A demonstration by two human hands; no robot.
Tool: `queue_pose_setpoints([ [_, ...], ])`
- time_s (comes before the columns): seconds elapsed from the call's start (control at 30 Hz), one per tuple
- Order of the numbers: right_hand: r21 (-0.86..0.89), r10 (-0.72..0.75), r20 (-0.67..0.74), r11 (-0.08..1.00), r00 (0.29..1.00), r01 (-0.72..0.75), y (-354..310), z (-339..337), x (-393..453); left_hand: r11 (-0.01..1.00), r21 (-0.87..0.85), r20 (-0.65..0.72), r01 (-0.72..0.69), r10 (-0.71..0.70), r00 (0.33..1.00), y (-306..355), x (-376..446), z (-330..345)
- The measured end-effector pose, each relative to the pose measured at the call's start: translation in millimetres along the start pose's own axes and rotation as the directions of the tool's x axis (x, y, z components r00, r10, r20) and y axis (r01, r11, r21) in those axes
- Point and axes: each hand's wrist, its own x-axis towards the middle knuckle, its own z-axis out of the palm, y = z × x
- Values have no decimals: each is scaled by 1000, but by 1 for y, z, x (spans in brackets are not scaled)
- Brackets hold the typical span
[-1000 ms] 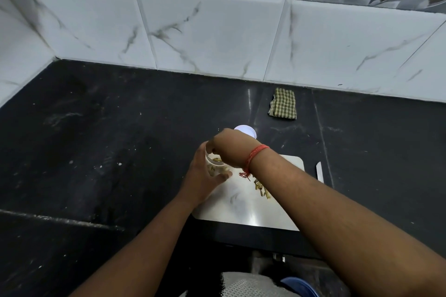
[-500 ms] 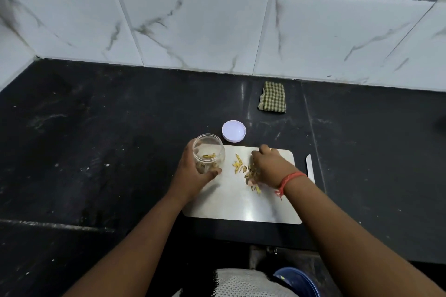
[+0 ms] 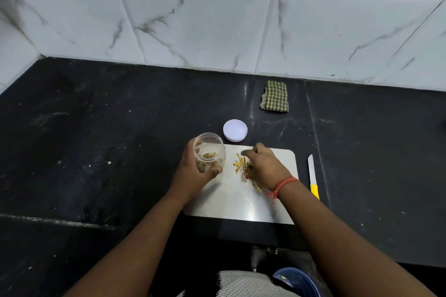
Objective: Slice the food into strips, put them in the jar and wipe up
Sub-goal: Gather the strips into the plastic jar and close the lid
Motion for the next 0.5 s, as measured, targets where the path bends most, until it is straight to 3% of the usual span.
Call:
queue_pose_setpoints([
  [0.17, -297, -204, 87, 929, 975, 220, -7, 1, 0, 1000, -6, -5, 10, -10, 1000, 0, 0, 1],
  [0.3, -315, -333, 14, 893, 943, 320, -8, 7, -3, 1000, -13, -5, 10, -10, 1000, 1, 0, 1],
  [0.5, -316, -415, -100, 875, 904, 366, -11, 9, -3, 1000, -16, -14, 14, -14, 1000, 0, -1, 1],
])
